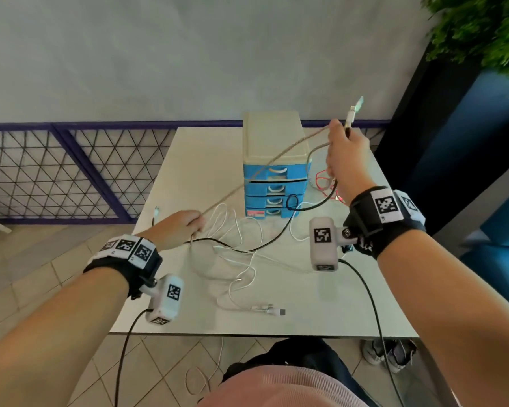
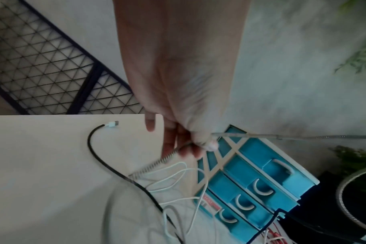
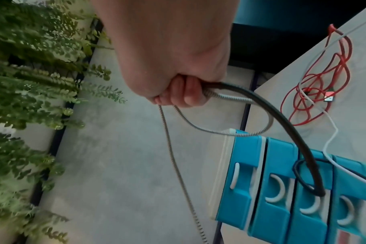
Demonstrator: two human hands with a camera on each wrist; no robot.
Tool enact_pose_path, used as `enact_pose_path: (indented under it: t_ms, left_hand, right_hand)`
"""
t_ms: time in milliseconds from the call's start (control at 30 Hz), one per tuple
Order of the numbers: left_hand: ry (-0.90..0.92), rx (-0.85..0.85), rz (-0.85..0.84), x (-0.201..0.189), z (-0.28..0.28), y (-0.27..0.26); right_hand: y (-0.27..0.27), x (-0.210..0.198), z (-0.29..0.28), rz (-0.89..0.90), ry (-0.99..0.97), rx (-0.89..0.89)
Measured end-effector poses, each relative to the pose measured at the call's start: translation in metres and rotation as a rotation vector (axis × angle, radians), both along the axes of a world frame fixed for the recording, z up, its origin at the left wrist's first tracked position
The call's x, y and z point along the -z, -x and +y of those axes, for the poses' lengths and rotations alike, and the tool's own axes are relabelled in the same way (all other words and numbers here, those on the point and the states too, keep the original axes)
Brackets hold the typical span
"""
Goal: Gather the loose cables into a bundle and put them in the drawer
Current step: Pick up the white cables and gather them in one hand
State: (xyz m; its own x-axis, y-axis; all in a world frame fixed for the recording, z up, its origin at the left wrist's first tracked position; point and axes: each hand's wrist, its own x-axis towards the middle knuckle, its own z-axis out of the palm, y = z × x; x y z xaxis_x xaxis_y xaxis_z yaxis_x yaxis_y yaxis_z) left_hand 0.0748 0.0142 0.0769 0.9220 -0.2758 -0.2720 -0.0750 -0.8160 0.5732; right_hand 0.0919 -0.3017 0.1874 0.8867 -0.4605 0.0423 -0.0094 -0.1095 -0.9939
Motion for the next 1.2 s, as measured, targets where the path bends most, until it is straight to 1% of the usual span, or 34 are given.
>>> enact_pose_path:
  t_ms: [67,133,200,300,333,367,433,500,533,600,667,733,800,867,967,1033,1067,1133,1200]
  left_hand:
    - [-0.046,0.019,0.067,0.007,0.008,-0.003]
    - [-0.035,-0.040,0.024,0.001,0.007,-0.008]
    - [-0.055,-0.154,-0.152,-0.018,0.003,-0.015]
    - [0.002,-0.319,-0.460,-0.050,0.003,-0.032]
    - [-0.013,-0.352,-0.523,-0.058,0.005,-0.038]
    - [-0.065,-0.367,-0.560,-0.062,0.006,-0.044]
    - [-0.225,-0.353,-0.579,-0.064,0.005,-0.053]
    - [-0.316,-0.296,-0.554,-0.055,0.001,-0.053]
    - [-0.311,-0.256,-0.544,-0.048,-0.004,-0.049]
    - [-0.221,-0.119,-0.519,-0.030,-0.018,-0.037]
    - [-0.124,0.120,-0.395,-0.009,-0.036,-0.021]
    - [-0.101,0.361,-0.205,0.011,-0.055,-0.001]
    - [-0.112,0.515,-0.058,0.031,-0.072,0.018]
    - [-0.123,0.613,0.039,0.050,-0.087,0.036]
    - [-0.212,0.656,0.149,0.076,-0.099,0.054]
    - [-0.293,0.679,0.144,0.088,-0.101,0.064]
    - [-0.308,0.689,0.128,0.091,-0.101,0.066]
    - [-0.266,0.657,0.131,0.094,-0.100,0.066]
    - [-0.147,0.559,0.146,0.091,-0.096,0.059]
  right_hand:
    - [-0.001,0.002,-0.004,-0.005,0.070,0.034]
    - [0.002,0.007,-0.002,0.022,0.185,-0.024]
    - [0.005,0.014,0.004,0.071,0.259,-0.128]
    - [0.014,0.026,0.016,0.197,0.372,-0.317]
    - [0.018,0.029,0.021,0.239,0.399,-0.376]
    - [0.021,0.034,0.025,0.275,0.426,-0.419]
    - [0.024,0.042,0.031,0.319,0.496,-0.451]
    - [0.025,0.051,0.034,0.328,0.534,-0.442]
    - [0.024,0.054,0.034,0.331,0.538,-0.429]
    - [0.024,0.059,0.032,0.336,0.563,-0.394]
    - [0.026,0.060,0.029,0.337,0.641,-0.371]
    - [0.027,0.061,0.029,0.318,0.722,-0.378]
    - [0.028,0.063,0.029,0.308,0.765,-0.399]
    - [0.029,0.063,0.029,0.307,0.767,-0.420]
    - [0.032,0.060,0.028,0.293,0.788,-0.444]
    - [0.034,0.058,0.025,0.287,0.790,-0.452]
    - [0.035,0.057,0.023,0.279,0.760,-0.457]
    - [0.035,0.058,0.019,0.253,0.641,-0.454]
    - [0.034,0.059,0.016,0.263,0.444,-0.425]
